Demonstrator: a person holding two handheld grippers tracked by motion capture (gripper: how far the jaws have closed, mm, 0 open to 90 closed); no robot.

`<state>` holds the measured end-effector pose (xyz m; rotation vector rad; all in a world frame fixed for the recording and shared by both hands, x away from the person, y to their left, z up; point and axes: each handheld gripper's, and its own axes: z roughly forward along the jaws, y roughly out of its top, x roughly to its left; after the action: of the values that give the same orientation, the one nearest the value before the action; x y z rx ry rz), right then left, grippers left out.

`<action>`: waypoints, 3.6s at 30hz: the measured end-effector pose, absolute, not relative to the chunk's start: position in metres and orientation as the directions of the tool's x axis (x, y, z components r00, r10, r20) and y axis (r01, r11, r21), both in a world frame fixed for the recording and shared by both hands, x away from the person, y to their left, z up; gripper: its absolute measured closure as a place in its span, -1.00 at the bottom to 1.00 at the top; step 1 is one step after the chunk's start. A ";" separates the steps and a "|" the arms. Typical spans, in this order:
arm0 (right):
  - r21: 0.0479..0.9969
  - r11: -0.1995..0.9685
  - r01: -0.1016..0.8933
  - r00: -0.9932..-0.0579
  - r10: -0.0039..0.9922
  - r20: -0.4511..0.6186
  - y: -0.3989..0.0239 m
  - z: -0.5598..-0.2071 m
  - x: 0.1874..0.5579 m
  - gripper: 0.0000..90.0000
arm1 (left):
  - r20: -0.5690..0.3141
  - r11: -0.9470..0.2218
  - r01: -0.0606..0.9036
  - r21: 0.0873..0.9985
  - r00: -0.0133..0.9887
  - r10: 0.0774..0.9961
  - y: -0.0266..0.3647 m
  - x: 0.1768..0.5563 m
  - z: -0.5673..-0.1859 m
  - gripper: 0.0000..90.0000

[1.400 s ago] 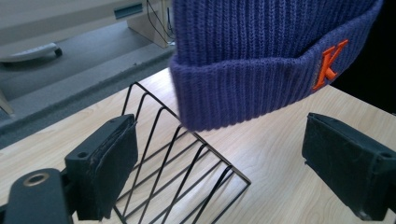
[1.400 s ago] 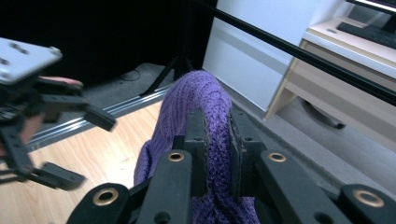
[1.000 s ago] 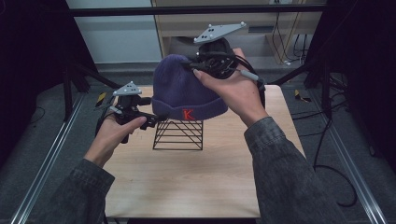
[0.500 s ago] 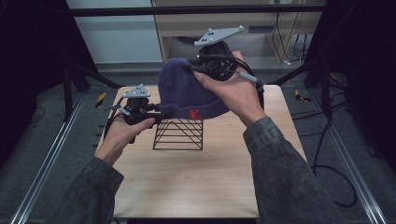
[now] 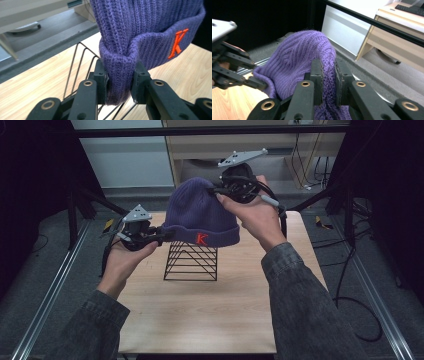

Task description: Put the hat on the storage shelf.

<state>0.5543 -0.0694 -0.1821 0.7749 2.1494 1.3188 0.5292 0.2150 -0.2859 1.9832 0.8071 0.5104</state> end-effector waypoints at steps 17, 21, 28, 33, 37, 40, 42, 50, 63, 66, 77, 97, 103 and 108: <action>0.879 0.389 0.277 -0.701 0.708 -0.092 -0.053 -0.215 0.586 0.75 | 0.007 -0.345 0.390 0.853 0.653 0.757 0.234 0.541 -0.301 0.58; 0.878 0.387 0.282 -0.699 0.709 -0.088 -0.051 -0.218 0.588 0.75 | 0.020 -0.356 0.391 0.849 0.649 0.761 0.235 0.541 -0.303 0.58; 0.868 0.402 0.292 -0.700 0.708 -0.092 -0.047 -0.223 0.590 0.75 | 0.034 -0.363 0.398 0.842 0.633 0.773 0.237 0.541 -0.303 0.59; 0.858 0.423 0.291 -0.708 0.699 -0.104 -0.042 -0.227 0.589 0.74 | 0.036 -0.370 0.411 0.833 0.628 0.777 0.241 0.541 -0.308 0.58; 0.848 0.439 0.298 -0.711 0.695 -0.110 -0.040 -0.232 0.590 0.74 | 0.037 -0.380 0.415 0.827 0.634 0.773 0.242 0.540 -0.313 0.58; 0.846 0.436 0.307 -0.710 0.697 -0.101 -0.039 -0.235 0.591 0.74 | 0.033 -0.379 0.418 0.826 0.635 0.771 0.243 0.540 -0.317 0.58; 0.844 0.440 0.306 -0.714 0.693 -0.102 -0.039 -0.237 0.591 0.74 | 0.035 -0.386 0.420 0.821 0.638 0.769 0.243 0.540 -0.320 0.58; 0.828 0.469 0.307 -0.732 0.672 -0.109 -0.038 -0.246 0.587 0.73 | 0.027 -0.395 0.435 0.809 0.645 0.764 0.243 0.539 -0.335 0.57; 0.806 0.504 0.310 -0.761 0.640 -0.108 -0.035 -0.260 0.581 0.72 | 0.008 -0.397 0.458 0.795 0.646 0.763 0.243 0.538 -0.354 0.57; 0.804 0.508 0.308 -0.766 0.634 -0.107 -0.035 -0.262 0.580 0.72 | 0.006 -0.399 0.462 0.792 0.648 0.761 0.244 0.538 -0.358 0.57; 0.789 0.527 0.315 -0.783 0.615 -0.098 -0.033 -0.272 0.574 0.71 | -0.003 -0.399 0.472 0.787 0.648 0.761 0.243 0.539 -0.374 0.56; 0.768 0.550 0.329 -0.799 0.595 -0.083 -0.031 -0.287 0.571 0.70 | -0.015 -0.397 0.488 0.777 0.645 0.764 0.243 0.540 -0.393 0.55; 0.759 0.558 0.335 -0.802 0.592 -0.081 -0.028 -0.293 0.571 0.70 | -0.020 -0.395 0.498 0.772 0.641 0.767 0.245 0.541 -0.399 0.54; 0.750 0.566 0.343 -0.805 0.588 -0.076 -0.025 -0.298 0.571 0.70 | -0.023 -0.397 0.505 0.767 0.639 0.769 0.249 0.542 -0.405 0.54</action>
<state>0.5710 -0.0251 -0.2976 0.7635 2.4853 1.0893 0.5418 0.2488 -0.4047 2.0821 0.9901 0.4333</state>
